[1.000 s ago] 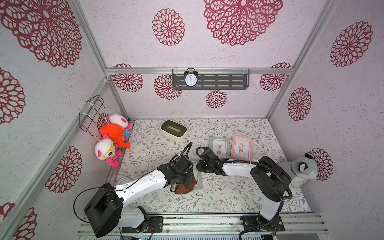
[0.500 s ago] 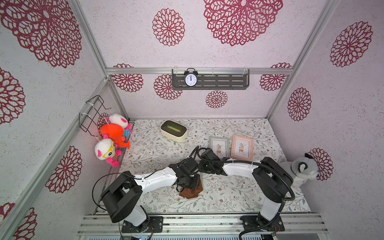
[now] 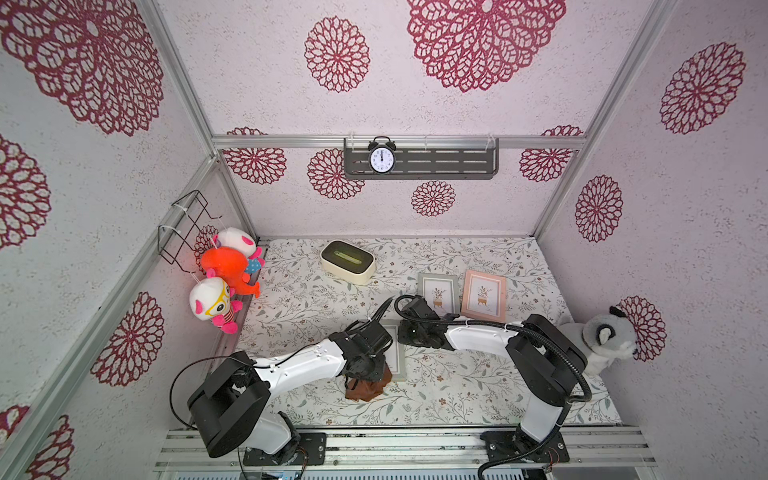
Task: Wipe the picture frame with a cloth
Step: Wipe the dirt from the picture frame.
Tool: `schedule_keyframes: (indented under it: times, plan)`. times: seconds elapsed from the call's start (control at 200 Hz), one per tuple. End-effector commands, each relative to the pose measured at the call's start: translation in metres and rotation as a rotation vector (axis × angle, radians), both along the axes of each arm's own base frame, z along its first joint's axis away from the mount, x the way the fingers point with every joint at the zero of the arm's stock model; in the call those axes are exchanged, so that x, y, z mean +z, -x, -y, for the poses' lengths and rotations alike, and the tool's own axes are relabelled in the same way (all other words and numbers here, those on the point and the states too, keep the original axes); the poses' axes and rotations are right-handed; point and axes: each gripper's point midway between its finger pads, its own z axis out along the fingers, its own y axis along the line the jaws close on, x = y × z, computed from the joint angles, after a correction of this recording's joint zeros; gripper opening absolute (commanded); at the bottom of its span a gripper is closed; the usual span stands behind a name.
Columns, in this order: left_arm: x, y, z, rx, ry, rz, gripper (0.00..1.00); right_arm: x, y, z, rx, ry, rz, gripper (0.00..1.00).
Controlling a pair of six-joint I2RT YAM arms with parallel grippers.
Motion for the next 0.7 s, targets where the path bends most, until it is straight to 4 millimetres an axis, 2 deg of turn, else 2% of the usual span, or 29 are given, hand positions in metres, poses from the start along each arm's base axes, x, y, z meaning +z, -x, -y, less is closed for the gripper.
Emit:
schedule_keyframes:
  times: [0.0, 0.155, 0.255, 0.43, 0.696]
  plan:
    - [-0.005, 0.001, 0.004, -0.009, 0.002, -0.029, 0.00, -0.035, 0.029, 0.021, 0.030, 0.134, -0.113, 0.25]
    - [-0.007, 0.001, 0.041, -0.091, 0.051, -0.054, 0.00, -0.033, 0.029, 0.003, 0.067, 0.101, -0.108, 0.29]
    - [-0.011, 0.002, 0.047, -0.112, 0.040, -0.065, 0.00, -0.030, 0.029, 0.000, 0.074, 0.091, -0.104, 0.30]
    - [-0.013, 0.008, 0.034, -0.089, 0.031, -0.068, 0.00, -0.035, 0.032, 0.003, 0.071, 0.099, -0.113, 0.29]
    - [-0.016, 0.018, -0.019, 0.018, -0.071, -0.064, 0.00, -0.039, 0.034, 0.008, 0.066, 0.124, -0.128, 0.29]
